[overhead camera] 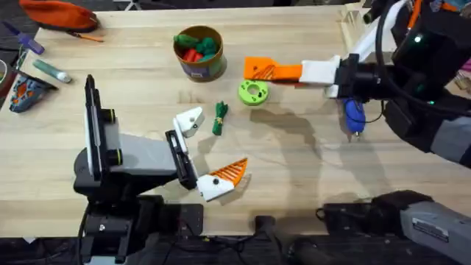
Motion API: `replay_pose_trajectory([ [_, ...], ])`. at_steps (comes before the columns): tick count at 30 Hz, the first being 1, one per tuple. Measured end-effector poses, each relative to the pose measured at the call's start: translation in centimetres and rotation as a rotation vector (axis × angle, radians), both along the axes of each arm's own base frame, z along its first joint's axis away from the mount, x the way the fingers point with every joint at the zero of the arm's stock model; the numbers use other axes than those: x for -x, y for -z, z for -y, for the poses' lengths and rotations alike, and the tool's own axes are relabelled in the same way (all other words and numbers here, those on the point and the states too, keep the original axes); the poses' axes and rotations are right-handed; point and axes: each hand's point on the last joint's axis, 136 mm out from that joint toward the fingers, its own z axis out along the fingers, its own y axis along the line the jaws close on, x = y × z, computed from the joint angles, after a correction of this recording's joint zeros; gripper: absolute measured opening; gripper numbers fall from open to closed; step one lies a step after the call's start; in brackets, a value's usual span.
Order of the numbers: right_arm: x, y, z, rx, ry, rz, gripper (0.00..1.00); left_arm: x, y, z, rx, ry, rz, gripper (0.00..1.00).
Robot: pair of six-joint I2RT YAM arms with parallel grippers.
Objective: Pick up the gripper from the table and insert it into the empty holder that is missing its gripper. Then pick up a screw, insert it into the mounting hole, and use the screwdriver to tighten it. Finally, clean up the table by picking up the vegetable and placing it into the bucket.
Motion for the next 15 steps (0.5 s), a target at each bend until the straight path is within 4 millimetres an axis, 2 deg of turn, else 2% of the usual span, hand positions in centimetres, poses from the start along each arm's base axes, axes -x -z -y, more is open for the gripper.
replay_pose_trajectory([
  [5,1.8,0.3,-0.5,-0.038,-0.117,-0.127,0.009,0.0,0.0,0.0,0.0,0.0,0.0,0.986],
  [11,2.5,2.6,-1.0,-0.056,-0.207,-0.342,0.009,0.0,0.0,0.0,0.0,0.0,0.0,0.986],
  [15,3.3,3.4,-1.5,-0.06,-0.269,-0.411,0.009,0.0,0.0,0.0,0.0,0.0,0.0,0.986],
])
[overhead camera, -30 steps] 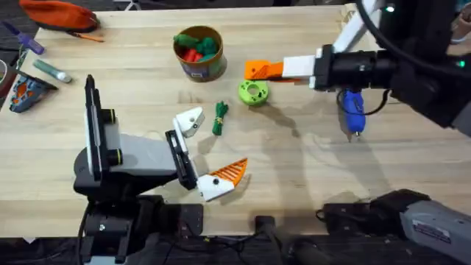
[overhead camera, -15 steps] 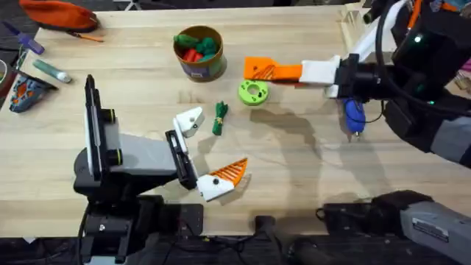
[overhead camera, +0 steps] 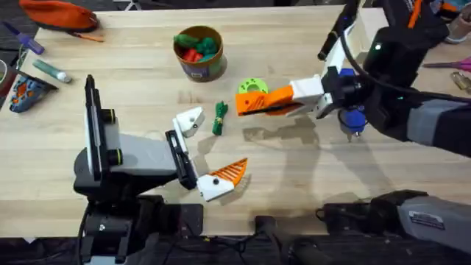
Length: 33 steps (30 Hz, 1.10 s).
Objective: Pick up the gripper from the table and insert it into the empty holder that is missing its gripper. Then pick up a screw, insert it into the mounting hole, and use the screwdriver to tighten it. Finally, clean up the table by picking up the vegetable and placing it into the bucket.
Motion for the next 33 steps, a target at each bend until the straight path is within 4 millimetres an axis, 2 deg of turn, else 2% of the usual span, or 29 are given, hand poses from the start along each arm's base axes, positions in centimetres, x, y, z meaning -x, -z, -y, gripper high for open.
replay_pose_trajectory([
  [5,0.1,0.2,-0.1,-0.015,-0.035,-0.002,0.009,0.0,0.0,0.0,0.0,0.0,0.0,0.986],
  [12,-0.9,-0.1,-0.4,-0.051,-0.066,0.068,0.009,0.0,0.0,0.0,0.0,0.0,0.0,0.985],
  [22,-0.5,1.8,-0.6,-0.04,-0.135,-0.105,0.009,0.0,0.0,0.0,0.0,0.0,0.0,0.985],
  [28,0.2,1.8,-1.4,-0.036,-0.168,-0.118,0.009,0.0,0.0,0.0,0.0,0.0,0.0,0.985],
  [33,-0.2,1.1,-2.0,-0.032,-0.187,-0.135,0.009,0.0,0.0,0.0,0.0,0.0,0.0,0.985],
])
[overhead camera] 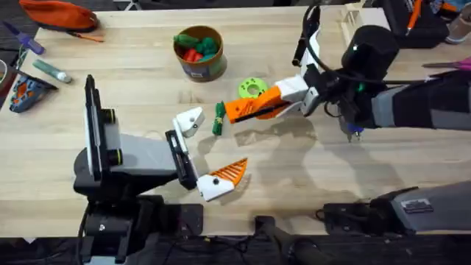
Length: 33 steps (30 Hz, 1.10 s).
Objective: Pick up the gripper from the table and insert it into the empty holder that is missing its gripper. Then pick up a screw, insert it into the mounting hole, and use the screwdriver to tighten it. Finally, clean up the table by picking up the vegetable and placing it into the bucket.
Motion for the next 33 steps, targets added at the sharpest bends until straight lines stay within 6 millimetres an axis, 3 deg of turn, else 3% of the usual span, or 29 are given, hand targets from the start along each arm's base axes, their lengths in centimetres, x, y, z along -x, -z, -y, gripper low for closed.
replay_pose_trajectory([
  [8,0.2,-0.7,-1.3,0.003,-0.044,-0.01,0.009,0.0,0.0,0.0,0.0,0.0,0.0,0.986],
  [18,0.9,2.5,-2.8,0.042,-0.101,-0.125,0.009,0.0,0.0,0.0,0.0,0.0,0.001,0.986],
  [33,0.5,1.4,-3.6,-0.018,-0.121,0.059,0.009,0.0,0.0,0.0,0.0,0.0,0.0,0.985],
])
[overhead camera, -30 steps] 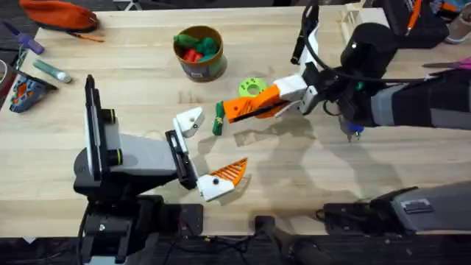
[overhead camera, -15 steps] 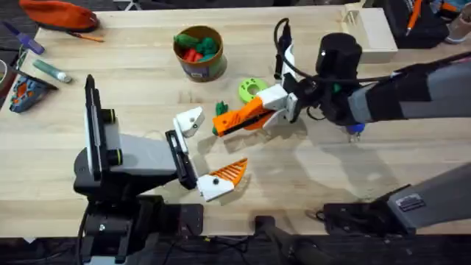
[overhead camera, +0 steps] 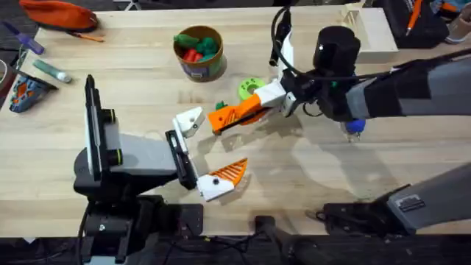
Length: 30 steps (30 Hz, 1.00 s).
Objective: Pick up the gripper from the table and insert it into the empty holder that is missing its gripper. Then pick up a screw, insert it into the mounting hole, and use the screwdriver to tighten it. Finally, clean up the table by picking up the vegetable and placing it into the bucket.
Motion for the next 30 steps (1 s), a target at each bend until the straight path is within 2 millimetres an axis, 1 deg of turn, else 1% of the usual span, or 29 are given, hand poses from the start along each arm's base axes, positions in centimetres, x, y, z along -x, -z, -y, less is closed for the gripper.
replay_pose_trajectory([
  [7,0.0,0.0,0.0,-0.016,0.0,0.041,0.009,0.0,0.0,0.0,0.0,0.0,0.0,0.985],
  [24,0.5,0.1,-0.6,-0.006,-0.011,0.025,0.009,0.0,0.0,0.0,0.0,0.0,0.0,0.985],
  [30,1.0,0.1,-1.1,-0.007,-0.028,0.029,0.009,0.0,0.0,0.0,0.0,0.0,0.0,0.985],
])
